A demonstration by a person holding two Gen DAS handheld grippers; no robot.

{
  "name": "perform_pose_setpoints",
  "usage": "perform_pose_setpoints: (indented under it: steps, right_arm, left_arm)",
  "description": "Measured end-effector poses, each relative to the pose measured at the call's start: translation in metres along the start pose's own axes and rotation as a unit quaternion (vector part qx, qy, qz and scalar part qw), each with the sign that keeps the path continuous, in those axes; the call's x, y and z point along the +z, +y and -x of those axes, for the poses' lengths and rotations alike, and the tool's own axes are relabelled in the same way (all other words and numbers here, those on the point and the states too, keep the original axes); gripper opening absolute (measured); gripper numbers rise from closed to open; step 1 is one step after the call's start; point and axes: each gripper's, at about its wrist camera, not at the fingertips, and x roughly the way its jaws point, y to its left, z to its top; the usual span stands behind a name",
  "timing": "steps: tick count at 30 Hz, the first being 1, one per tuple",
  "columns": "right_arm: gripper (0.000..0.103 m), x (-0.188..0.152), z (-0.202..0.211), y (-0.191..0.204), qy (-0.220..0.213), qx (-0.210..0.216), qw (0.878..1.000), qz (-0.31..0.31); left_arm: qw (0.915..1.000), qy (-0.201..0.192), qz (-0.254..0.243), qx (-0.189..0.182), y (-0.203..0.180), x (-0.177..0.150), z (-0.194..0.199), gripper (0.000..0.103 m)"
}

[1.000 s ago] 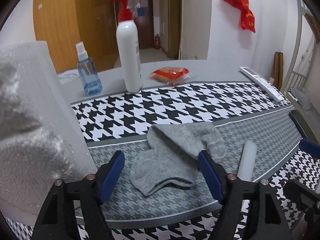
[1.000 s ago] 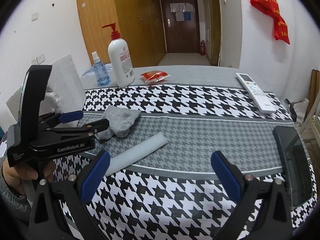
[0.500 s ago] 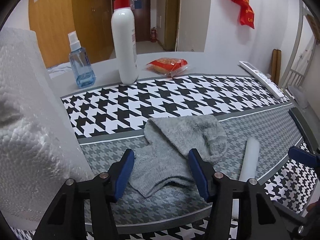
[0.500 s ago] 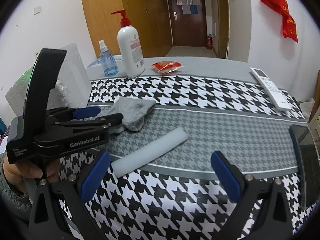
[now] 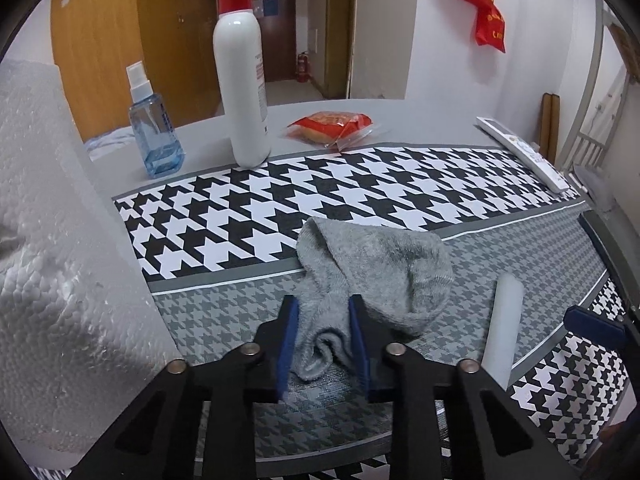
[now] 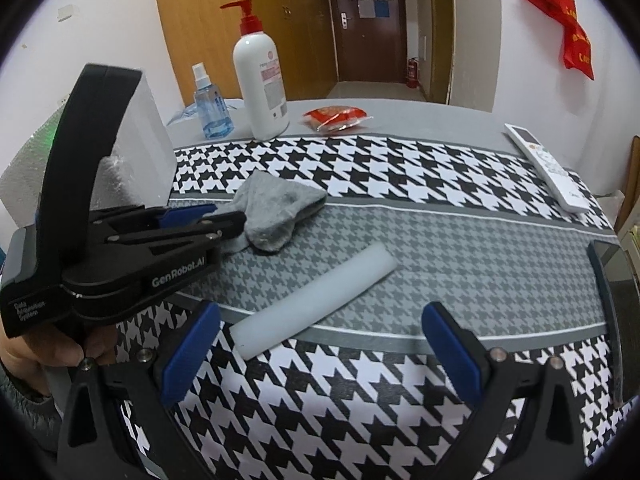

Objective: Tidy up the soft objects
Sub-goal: 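Close the left tool on the grey sock while the right tool grasps the white roll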

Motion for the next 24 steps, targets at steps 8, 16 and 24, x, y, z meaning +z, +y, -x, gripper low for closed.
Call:
perform_pose_setpoints:
  steps: [8,16,24]
  right_arm:
    - [0.102,-0.004,0.001,0.002,0.004,-0.018,1.0,-0.01]
    - [0.102,-0.005,-0.004,0.009,0.013,-0.03,0.999,-0.019]
    - [0.093,-0.002,-0.009,0.019,0.019,-0.052,0.998,-0.023]
  left_arm:
    - [0.9991,-0.026,0.004,-0.034,0.004,-0.003,0.009,0.017]
    - [0.9979,-0.054,0.003,-0.037,0.008,-0.01,0.024,0.017]
    - [0.9958,-0.085,0.004,-0.036,0.014,-0.014,0.041,0.017]
